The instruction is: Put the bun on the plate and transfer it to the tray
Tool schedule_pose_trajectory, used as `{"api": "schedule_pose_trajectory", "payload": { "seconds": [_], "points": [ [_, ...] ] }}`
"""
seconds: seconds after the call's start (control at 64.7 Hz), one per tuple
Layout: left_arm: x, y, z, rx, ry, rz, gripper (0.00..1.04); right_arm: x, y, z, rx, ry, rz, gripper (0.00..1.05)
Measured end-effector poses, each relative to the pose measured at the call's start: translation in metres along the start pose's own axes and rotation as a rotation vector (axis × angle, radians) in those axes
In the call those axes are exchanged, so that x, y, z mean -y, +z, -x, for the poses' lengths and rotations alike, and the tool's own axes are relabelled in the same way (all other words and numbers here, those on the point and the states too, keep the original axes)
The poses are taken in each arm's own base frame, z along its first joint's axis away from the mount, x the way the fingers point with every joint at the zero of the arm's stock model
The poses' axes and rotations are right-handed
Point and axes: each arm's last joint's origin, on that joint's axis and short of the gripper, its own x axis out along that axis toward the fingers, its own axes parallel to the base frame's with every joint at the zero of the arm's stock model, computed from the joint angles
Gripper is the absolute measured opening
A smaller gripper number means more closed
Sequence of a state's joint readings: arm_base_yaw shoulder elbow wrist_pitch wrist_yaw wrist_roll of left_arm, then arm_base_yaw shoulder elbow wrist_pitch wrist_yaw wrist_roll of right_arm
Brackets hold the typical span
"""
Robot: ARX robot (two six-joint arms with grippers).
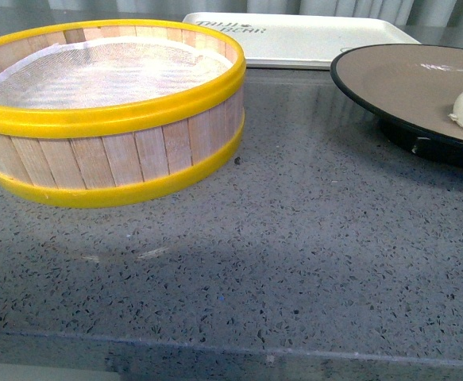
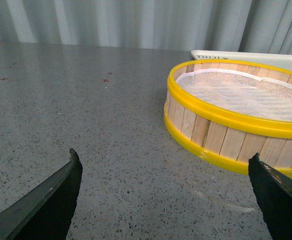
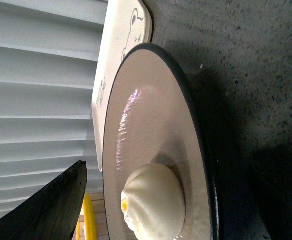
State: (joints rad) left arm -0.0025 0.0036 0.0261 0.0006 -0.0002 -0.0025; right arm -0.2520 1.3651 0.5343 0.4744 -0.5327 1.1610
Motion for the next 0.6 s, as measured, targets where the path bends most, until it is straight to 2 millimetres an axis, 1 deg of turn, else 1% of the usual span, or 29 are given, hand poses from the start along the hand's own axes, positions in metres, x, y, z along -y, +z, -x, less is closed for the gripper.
{"api": "schedule_pose_trajectory", "payload": {
  "seconds": [0.077, 0.108, 0.139, 0.201, 0.325, 0.356, 0.433, 0.541, 0.603],
  "points": [
    [0.0, 0.0, 0.0, 0.0, 0.0, 0.0, 0.98, 0.0013, 0.0009, -0.0007, 0.001, -0.004, -0.016, 0.95],
    [0.0, 0.0, 0.0, 0.0, 0.0, 0.0, 0.98, 0.0016, 0.0012, -0.0004, 0.003, -0.006, -0.018, 0.91],
    [0.0, 0.0, 0.0, 0.0, 0.0, 0.0, 0.98, 0.0023, 0.0019, 0.0, 0.004, -0.01, -0.021, 0.84],
    [0.0, 0.0, 0.0, 0.0, 0.0, 0.0, 0.98, 0.0028, 0.0034, 0.0019, 0.007, -0.014, -0.025, 0.66],
    [0.0, 0.0, 0.0, 0.0, 0.0, 0.0, 0.98, 0.0028, 0.0042, 0.003, 0.007, -0.013, -0.027, 0.47],
    [0.0, 0.0, 0.0, 0.0, 0.0, 0.0, 0.98, 0.003, 0.0045, 0.0032, 0.005, -0.011, -0.028, 0.38],
    [0.0, 0.0, 0.0, 0.0, 0.0, 0.0, 0.98, 0.0039, 0.0062, 0.0025, 0.003, -0.012, -0.03, 0.2],
    [0.0, 0.0, 0.0, 0.0, 0.0, 0.0, 0.98, 0.0043, 0.0073, 0.002, 0.001, -0.008, -0.016, 0.03],
    [0.0, 0.0, 0.0, 0.0, 0.0, 0.0, 0.98, 0.0042, 0.0075, 0.0021, 0.002, -0.008, -0.014, 0.02]
  ]
}}
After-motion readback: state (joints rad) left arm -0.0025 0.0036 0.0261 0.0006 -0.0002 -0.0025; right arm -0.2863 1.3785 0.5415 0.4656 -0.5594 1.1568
